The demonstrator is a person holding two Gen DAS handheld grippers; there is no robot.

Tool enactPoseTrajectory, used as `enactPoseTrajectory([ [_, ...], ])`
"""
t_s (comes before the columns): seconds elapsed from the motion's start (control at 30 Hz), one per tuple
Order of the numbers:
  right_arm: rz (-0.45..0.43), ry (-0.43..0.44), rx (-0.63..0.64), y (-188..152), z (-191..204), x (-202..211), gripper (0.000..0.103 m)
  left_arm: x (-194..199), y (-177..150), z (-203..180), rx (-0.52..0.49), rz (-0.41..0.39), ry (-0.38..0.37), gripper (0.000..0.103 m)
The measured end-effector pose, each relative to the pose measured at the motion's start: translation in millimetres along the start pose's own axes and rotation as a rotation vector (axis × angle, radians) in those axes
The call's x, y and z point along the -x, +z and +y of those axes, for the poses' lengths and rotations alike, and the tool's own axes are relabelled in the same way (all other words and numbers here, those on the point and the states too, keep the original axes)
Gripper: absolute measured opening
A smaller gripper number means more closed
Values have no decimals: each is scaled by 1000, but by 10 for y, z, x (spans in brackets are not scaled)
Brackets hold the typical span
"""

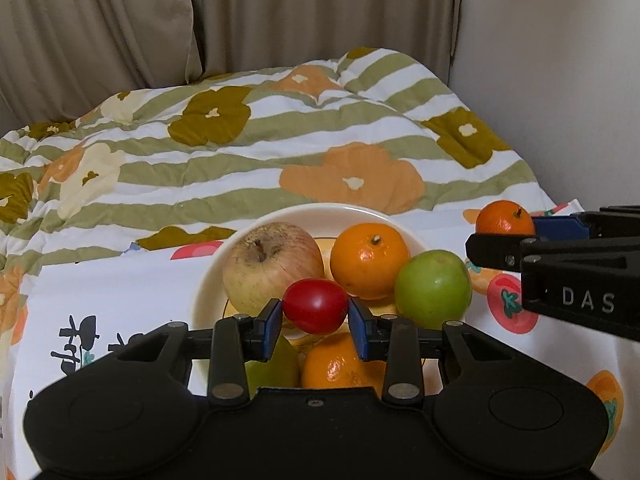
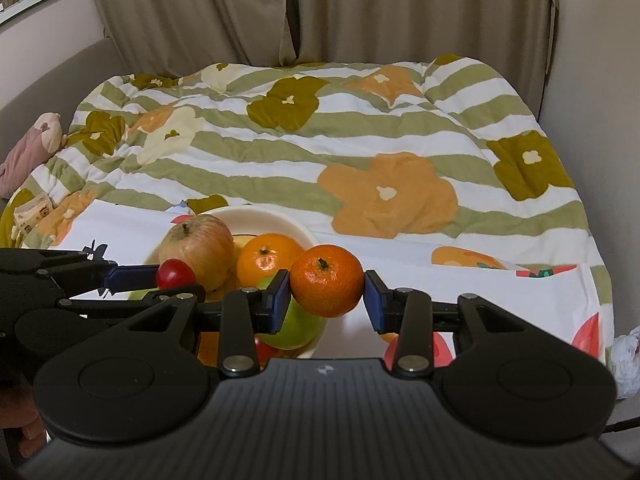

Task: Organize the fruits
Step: 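Lower the tomato and tangerine into the bowl and open both grippers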

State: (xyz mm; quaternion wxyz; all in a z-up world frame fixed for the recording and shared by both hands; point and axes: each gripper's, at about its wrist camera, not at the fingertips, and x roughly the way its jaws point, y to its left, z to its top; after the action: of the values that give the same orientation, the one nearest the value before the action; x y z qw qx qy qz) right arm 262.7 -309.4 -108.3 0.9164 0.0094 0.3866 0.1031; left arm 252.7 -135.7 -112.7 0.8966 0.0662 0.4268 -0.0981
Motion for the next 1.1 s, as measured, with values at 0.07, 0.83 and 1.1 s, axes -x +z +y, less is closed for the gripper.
enactPoseTrajectory([
  [0.07,0,1,-2,1,-15,-4,54,20,-6,-2,-3,-8,9,62],
  [0.83,9,99,73,116,475,-129,54,494,-299,491,55,-56,106,93],
  [1.1,39,131,129,32,733,-329,54,534,-433,633,86,-41,138,96],
])
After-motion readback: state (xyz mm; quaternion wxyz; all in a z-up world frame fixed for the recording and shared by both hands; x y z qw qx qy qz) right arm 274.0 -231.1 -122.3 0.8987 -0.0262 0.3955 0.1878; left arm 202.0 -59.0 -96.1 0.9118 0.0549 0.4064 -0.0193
